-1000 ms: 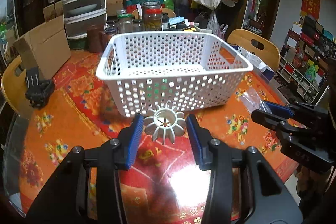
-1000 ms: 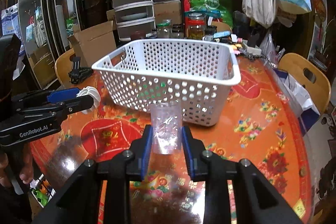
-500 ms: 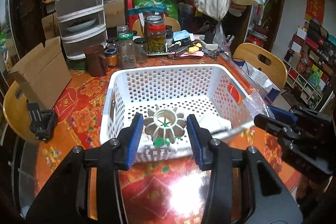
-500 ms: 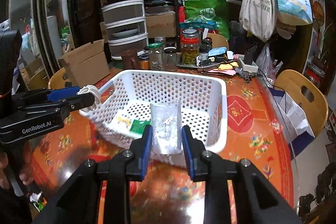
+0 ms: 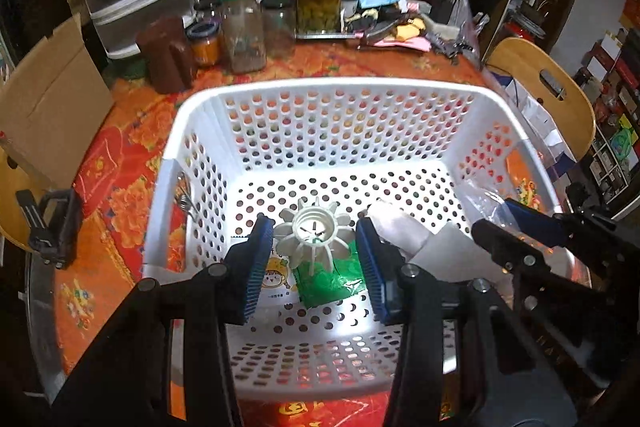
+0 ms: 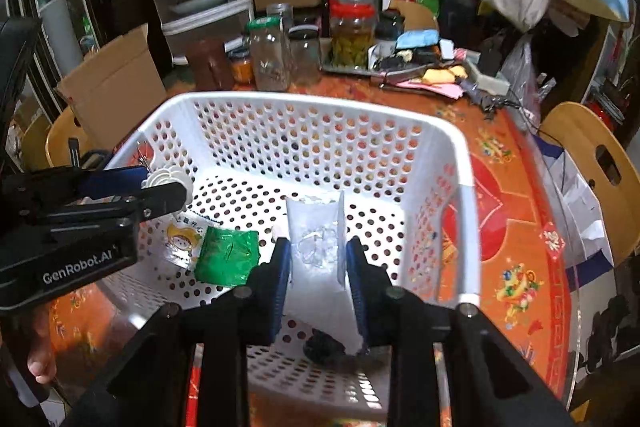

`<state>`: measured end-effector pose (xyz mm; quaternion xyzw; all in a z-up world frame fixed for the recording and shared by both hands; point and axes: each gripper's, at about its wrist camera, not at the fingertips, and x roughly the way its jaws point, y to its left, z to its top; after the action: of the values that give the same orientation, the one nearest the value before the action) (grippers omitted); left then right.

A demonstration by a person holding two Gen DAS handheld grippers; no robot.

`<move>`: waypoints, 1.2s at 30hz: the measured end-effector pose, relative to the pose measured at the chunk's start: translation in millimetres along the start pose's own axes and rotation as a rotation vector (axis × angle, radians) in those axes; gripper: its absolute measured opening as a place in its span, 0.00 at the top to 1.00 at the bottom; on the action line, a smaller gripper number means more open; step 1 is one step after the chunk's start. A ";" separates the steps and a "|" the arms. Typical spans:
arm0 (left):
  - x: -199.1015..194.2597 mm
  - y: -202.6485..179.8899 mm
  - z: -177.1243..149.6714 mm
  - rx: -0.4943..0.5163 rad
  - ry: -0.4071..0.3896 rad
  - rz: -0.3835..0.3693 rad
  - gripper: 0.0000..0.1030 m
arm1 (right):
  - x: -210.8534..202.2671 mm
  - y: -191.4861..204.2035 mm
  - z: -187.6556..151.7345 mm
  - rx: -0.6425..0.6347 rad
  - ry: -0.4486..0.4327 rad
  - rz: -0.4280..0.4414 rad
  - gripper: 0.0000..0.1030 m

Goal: Organize soft objects

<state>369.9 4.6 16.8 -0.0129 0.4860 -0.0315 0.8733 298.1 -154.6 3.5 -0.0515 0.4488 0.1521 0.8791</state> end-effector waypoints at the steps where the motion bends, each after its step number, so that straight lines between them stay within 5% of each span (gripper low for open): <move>1: 4.8 -0.3 0.2 0.002 0.009 0.001 0.60 | 4.2 0.8 0.5 -0.002 0.009 -0.001 0.74; 6: 15.5 -1.8 0.1 0.010 0.009 0.022 0.60 | 16.0 3.8 0.8 -0.013 0.027 -0.011 0.73; 9: 13.7 -3.3 -0.3 0.024 -0.008 0.031 0.48 | 14.7 3.8 -0.4 -0.018 0.017 -0.002 0.68; 14: 6.2 -1.8 -2.2 0.017 -0.032 0.025 0.37 | 7.1 3.5 -4.9 -0.017 -0.017 0.021 0.32; 18: -5.4 0.2 -5.6 0.021 -0.058 0.028 0.32 | -3.8 2.8 -8.9 -0.013 -0.044 0.032 0.19; 22: -23.9 4.9 -10.4 0.018 -0.112 0.033 0.14 | -20.6 0.8 -17.0 -0.015 -0.077 0.022 0.02; 36: -99.4 7.1 -75.6 0.034 -0.221 -0.031 0.03 | -81.3 -16.4 -60.6 0.085 -0.177 0.102 0.00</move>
<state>253.7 19.0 60.9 -0.0087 0.3857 -0.0515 0.9211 211.5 -201.8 32.3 0.0225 0.3774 0.1815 0.9078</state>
